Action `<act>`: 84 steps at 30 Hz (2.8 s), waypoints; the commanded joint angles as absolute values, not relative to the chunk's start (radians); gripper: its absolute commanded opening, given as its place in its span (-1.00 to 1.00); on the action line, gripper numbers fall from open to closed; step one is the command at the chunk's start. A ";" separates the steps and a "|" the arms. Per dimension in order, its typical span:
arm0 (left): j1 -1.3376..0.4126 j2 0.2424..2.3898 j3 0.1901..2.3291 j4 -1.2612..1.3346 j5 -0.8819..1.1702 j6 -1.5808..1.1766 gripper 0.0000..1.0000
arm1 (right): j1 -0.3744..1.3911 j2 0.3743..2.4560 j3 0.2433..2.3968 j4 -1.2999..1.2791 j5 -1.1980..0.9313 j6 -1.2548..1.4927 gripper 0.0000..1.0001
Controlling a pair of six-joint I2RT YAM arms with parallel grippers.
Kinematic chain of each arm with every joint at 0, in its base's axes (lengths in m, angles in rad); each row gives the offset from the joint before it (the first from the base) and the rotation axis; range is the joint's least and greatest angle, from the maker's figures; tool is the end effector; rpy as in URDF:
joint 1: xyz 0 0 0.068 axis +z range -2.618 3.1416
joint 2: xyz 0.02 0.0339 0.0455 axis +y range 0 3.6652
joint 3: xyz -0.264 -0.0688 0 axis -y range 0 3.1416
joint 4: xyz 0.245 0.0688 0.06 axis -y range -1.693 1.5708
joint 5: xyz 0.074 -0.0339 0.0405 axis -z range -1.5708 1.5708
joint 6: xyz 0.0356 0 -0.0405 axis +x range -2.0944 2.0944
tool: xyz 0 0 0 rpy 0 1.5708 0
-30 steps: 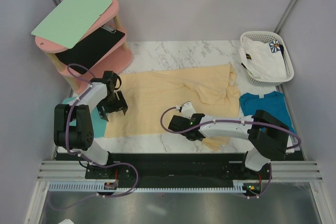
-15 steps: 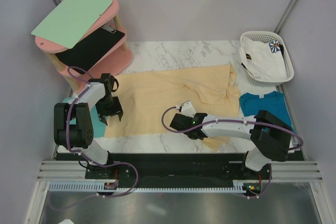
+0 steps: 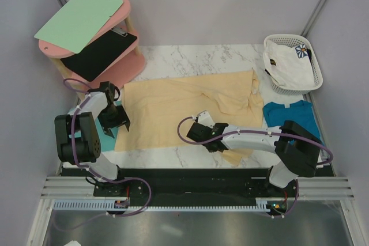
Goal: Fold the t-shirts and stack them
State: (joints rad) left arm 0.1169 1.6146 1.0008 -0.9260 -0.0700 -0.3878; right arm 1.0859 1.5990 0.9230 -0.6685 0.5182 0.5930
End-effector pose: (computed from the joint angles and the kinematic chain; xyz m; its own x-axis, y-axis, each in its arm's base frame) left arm 0.2677 0.0339 0.1757 -0.8742 -0.4825 -0.0551 -0.4851 0.8729 0.0530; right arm 0.1459 0.2392 0.1687 -0.7772 -0.4337 -0.4558 -0.3405 0.8991 -0.2749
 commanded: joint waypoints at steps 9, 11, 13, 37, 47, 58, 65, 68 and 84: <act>0.075 1.441 1.083 -0.893 0.045 -0.354 0.57 | 1.046 1.402 0.945 -0.629 0.445 0.525 0.85; 0.032 1.433 1.129 -0.890 0.028 -0.367 0.56 | 0.977 1.374 0.985 -0.617 0.474 0.503 0.82; -0.042 1.456 1.187 -0.890 -0.044 -0.382 0.47 | 0.889 1.396 1.021 -0.594 0.509 0.451 0.78; -0.252 2.193 1.813 -0.943 -0.163 -0.384 -0.96 | 0.364 2.091 1.558 -0.440 0.399 0.339 -1.00; -0.270 2.388 2.028 -1.019 -0.169 -0.408 -0.96 | 0.288 2.212 1.638 -0.439 0.374 0.364 -1.00; -0.295 2.641 2.440 -1.089 -0.144 -0.426 -0.96 | 0.169 2.332 1.781 -0.452 0.299 0.365 -1.00; -0.296 2.614 2.474 -1.046 -0.159 -0.436 -0.96 | 0.169 2.356 1.862 -0.459 0.255 0.331 -1.00; -0.305 2.524 2.364 -0.993 -0.199 -0.428 -0.96 | 0.173 2.254 1.813 -0.446 0.238 0.325 -1.00; -0.287 1.801 1.516 -0.816 -0.172 -0.472 0.95 | 0.541 1.620 1.335 -0.705 0.391 0.294 0.57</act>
